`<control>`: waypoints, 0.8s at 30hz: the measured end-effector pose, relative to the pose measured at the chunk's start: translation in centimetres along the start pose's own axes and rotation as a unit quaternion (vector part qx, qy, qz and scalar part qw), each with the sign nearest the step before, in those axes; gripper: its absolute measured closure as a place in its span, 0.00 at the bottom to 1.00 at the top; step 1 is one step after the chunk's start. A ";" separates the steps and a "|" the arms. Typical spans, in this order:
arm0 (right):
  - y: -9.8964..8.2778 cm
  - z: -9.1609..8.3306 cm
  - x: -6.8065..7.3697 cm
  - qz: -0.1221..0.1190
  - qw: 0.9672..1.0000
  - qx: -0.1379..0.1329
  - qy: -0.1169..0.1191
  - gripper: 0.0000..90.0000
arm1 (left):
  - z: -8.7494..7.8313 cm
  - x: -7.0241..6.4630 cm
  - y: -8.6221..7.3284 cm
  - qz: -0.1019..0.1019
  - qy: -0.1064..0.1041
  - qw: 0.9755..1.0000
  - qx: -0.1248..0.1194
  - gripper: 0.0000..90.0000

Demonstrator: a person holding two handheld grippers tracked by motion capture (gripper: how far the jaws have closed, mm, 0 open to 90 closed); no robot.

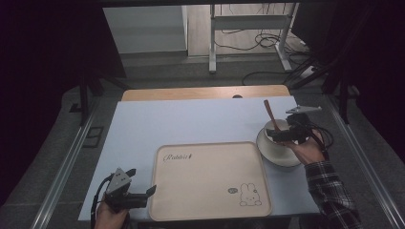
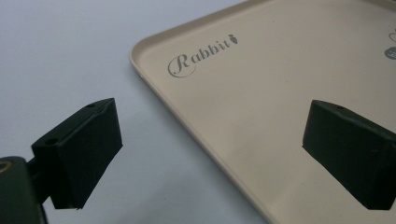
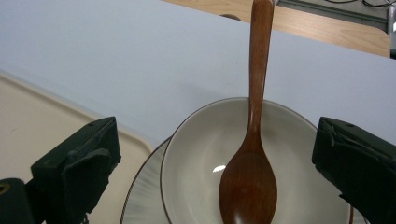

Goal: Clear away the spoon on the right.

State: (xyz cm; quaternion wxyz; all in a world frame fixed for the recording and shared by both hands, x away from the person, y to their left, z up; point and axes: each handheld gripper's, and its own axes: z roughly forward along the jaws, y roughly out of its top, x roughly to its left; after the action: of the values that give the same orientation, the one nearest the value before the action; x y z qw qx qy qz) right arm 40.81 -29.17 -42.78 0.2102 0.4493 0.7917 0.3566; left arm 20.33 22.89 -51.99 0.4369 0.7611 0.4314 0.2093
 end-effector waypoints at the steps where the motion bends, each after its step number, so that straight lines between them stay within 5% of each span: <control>1: 0.2 0.1 -0.1 0.000 1.000 0.000 -0.002 0.01 | 0.0 0.0 0.0 0.000 0.000 1.000 0.000 0.05; 11: 1.8 1.4 -0.8 0.004 1.000 0.014 -0.011 0.01 | 0.0 0.0 0.0 0.001 0.000 1.000 0.001 0.05; 24: 3.3 3.7 -2.1 0.014 0.998 0.040 -0.043 0.26 | 0.0 -0.1 0.0 0.002 0.000 1.000 0.001 0.05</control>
State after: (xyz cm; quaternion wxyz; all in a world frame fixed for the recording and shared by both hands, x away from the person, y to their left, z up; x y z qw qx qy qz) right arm 46.18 -28.44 -42.71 0.2209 0.4830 0.7894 0.3078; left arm 20.32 22.82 -51.99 0.4354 0.7626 0.4298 0.2099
